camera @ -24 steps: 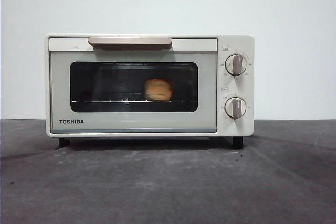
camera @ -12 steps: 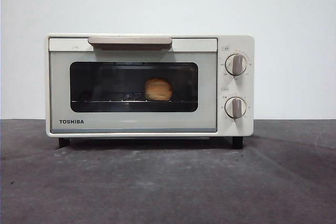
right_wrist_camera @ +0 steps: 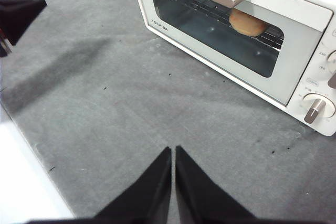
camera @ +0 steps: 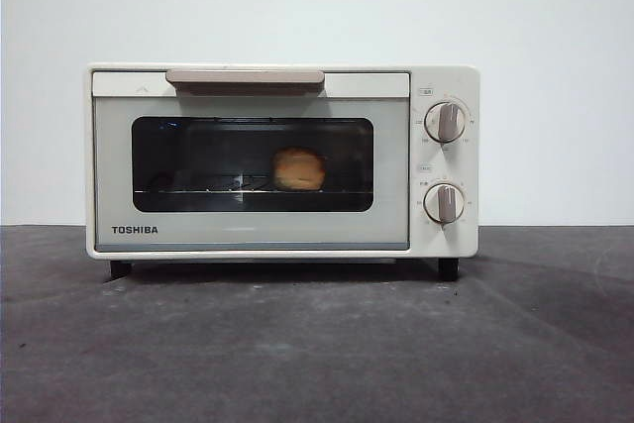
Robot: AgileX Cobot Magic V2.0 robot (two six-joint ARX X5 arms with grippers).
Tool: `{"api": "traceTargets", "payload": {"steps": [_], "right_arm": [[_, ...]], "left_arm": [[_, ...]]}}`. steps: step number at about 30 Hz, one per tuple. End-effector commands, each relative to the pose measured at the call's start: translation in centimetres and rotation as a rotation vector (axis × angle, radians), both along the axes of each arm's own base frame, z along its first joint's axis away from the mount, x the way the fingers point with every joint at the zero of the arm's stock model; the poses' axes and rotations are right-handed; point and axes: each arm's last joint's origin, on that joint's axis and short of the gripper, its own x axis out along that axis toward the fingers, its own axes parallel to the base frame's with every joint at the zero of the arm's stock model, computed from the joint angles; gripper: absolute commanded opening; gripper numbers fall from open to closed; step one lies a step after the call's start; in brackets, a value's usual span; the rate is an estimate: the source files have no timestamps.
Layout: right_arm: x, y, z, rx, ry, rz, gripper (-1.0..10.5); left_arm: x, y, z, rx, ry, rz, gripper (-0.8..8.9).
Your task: The left arm flap open the oven, the right arm pick bread and place it into oven, the left arm flap close the oven
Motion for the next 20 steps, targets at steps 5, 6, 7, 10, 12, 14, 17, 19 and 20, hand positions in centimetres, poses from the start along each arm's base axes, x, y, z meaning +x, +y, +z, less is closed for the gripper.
{"api": "traceTargets", "payload": {"steps": [5,6,7,10,12,14,17,19,20], "right_arm": [[0.02,0.25,0.29,0.01,-0.007,0.004,0.1],[0.02,0.25,0.29,0.01,-0.007,0.005,0.1],[0.02,0.25,0.29,0.01,-0.007,0.004,0.1],[0.02,0.25,0.29,0.01,-0.007,0.005,0.1],[0.02,0.25,0.29,0.01,-0.007,0.005,0.1],[0.02,0.25,0.29,0.01,-0.007,0.004,0.1],[0.02,0.25,0.29,0.01,-0.007,0.005,0.1],[0.02,0.25,0.29,0.01,-0.007,0.005,0.1],[0.02,0.25,0.29,0.01,-0.007,0.004,0.1]], "left_arm": [[0.14,0.02,-1.28,-0.002,0.051,0.006,0.16],[0.11,0.02,-1.42,-0.001,0.065,0.006,0.16],[0.11,0.01,-1.43,0.002,0.066,0.005,0.16],[0.11,0.01,-1.42,0.002,0.064,0.004,0.16],[0.11,0.01,-1.42,0.002,0.064,0.004,0.16],[0.11,0.01,-1.42,0.002,0.064,0.004,0.16],[0.11,0.01,-1.42,0.002,0.064,0.004,0.16],[0.11,0.01,-1.42,0.002,0.064,0.004,0.16],[0.11,0.01,-1.42,0.002,0.064,0.004,0.16]]}}
